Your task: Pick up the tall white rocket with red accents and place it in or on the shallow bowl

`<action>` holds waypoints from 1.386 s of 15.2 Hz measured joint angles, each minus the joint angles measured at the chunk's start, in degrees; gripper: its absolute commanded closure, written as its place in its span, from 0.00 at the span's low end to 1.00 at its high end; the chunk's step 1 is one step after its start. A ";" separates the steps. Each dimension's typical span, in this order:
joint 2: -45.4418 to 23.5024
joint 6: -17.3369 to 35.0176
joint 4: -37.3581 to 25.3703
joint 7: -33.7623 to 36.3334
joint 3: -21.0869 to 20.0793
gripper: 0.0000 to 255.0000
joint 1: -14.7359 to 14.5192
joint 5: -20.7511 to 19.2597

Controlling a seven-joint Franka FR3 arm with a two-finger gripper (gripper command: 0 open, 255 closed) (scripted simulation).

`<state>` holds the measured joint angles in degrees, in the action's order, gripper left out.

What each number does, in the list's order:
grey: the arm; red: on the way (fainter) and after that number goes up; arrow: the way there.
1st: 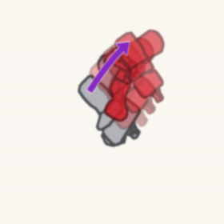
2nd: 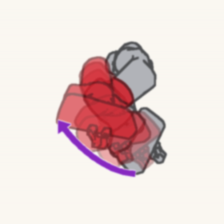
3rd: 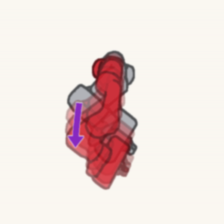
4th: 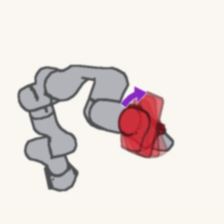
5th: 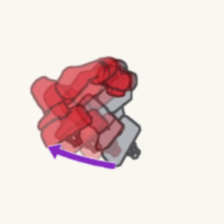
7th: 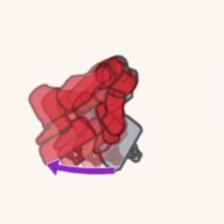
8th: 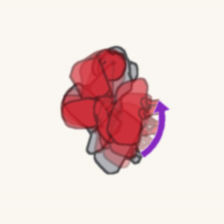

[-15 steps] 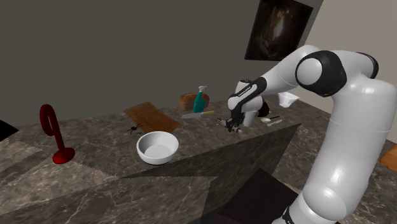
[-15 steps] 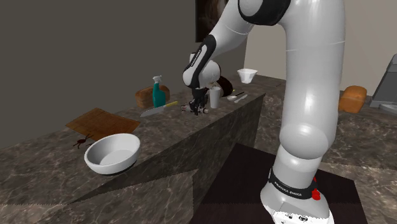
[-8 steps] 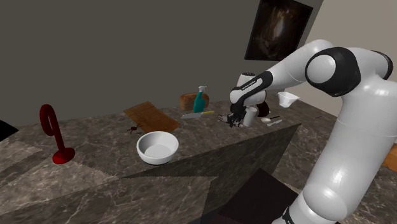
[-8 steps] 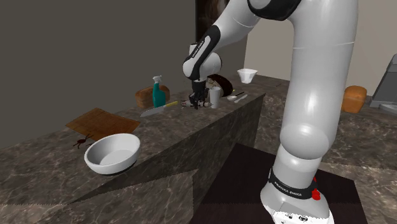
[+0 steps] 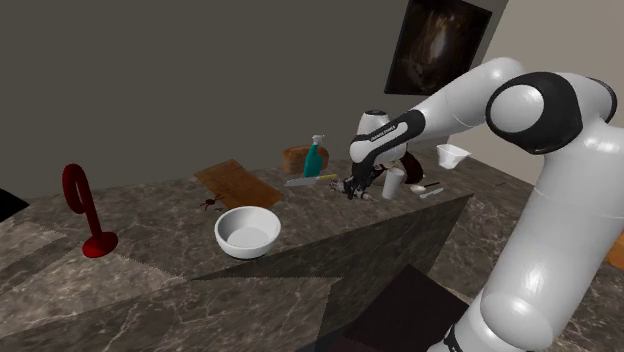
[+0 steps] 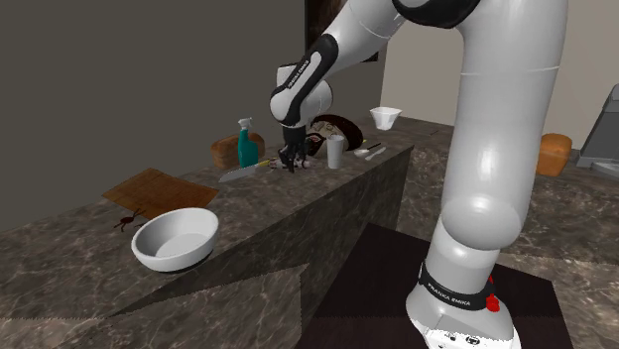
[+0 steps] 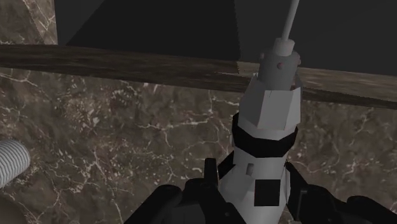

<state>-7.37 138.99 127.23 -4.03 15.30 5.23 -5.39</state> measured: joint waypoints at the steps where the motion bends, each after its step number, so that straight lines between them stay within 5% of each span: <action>1: 0.26 0.01 0.37 1.53 -0.49 1.00 -0.80 -0.36; 21: -10.03 -8.12 -15.25 27.84 -10.54 1.00 -16.38 -2.06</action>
<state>-17.40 130.86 111.98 23.82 4.76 -11.15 -7.45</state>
